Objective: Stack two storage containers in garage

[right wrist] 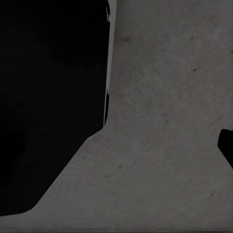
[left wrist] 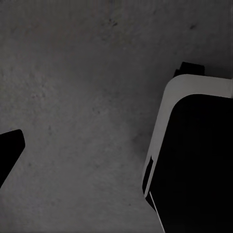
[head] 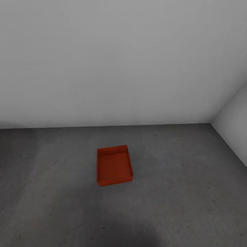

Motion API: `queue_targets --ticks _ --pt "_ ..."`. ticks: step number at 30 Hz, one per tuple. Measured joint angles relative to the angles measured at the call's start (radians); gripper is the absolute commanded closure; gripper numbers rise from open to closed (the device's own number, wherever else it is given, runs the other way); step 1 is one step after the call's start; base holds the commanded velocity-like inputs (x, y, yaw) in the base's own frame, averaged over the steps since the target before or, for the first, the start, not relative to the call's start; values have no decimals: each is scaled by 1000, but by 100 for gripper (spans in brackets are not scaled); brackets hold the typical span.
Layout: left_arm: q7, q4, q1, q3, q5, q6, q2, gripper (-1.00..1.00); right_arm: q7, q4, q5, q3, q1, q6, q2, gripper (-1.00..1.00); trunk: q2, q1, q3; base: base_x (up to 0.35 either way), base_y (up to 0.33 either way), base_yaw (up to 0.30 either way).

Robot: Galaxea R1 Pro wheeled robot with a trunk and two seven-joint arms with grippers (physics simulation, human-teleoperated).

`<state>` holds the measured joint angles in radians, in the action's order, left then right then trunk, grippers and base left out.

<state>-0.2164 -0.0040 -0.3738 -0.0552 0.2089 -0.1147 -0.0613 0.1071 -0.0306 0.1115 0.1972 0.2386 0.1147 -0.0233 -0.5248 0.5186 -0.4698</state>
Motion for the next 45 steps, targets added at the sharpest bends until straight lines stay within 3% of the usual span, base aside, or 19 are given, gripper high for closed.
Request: queue_targets --ticks 45 --pt "0 0 0 0 0 0 0 -100 -11 0 -1 0 -14 6 0 -100 0 0 73 0 0 0"
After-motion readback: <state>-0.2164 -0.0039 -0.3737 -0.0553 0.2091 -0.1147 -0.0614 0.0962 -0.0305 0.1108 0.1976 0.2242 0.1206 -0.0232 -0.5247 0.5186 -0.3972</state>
